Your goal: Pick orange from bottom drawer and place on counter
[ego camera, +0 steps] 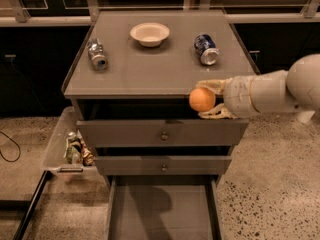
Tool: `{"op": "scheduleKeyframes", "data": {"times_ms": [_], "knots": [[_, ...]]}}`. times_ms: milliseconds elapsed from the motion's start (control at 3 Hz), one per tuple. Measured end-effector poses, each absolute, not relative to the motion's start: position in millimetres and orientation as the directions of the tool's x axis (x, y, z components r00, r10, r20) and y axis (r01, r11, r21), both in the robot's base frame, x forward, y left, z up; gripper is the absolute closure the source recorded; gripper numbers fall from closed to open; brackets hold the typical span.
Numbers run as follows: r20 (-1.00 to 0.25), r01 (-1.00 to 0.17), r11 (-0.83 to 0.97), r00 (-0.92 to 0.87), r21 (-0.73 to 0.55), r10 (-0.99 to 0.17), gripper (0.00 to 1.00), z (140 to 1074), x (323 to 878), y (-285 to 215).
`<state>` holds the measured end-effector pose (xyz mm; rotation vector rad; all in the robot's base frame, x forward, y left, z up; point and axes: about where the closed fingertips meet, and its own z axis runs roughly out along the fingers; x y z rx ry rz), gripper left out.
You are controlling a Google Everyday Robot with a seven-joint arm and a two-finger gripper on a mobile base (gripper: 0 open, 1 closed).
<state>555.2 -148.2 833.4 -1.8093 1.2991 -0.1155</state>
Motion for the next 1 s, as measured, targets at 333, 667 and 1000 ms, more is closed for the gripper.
{"op": "scheduleKeyframes", "data": {"times_ms": [333,667,1000], "knots": [[-0.344,-0.686,-0.133,0.511,-0.715,-0.788,1.00,875.2,580.2,-109.4],[-0.356,-0.684,-0.153,0.542,-0.714,-0.761,1.00,903.2,611.9,-79.0],[-0.415,-0.705,-0.137,0.551,-0.696,-0.724,1.00,910.5,644.9,-61.3]]}}
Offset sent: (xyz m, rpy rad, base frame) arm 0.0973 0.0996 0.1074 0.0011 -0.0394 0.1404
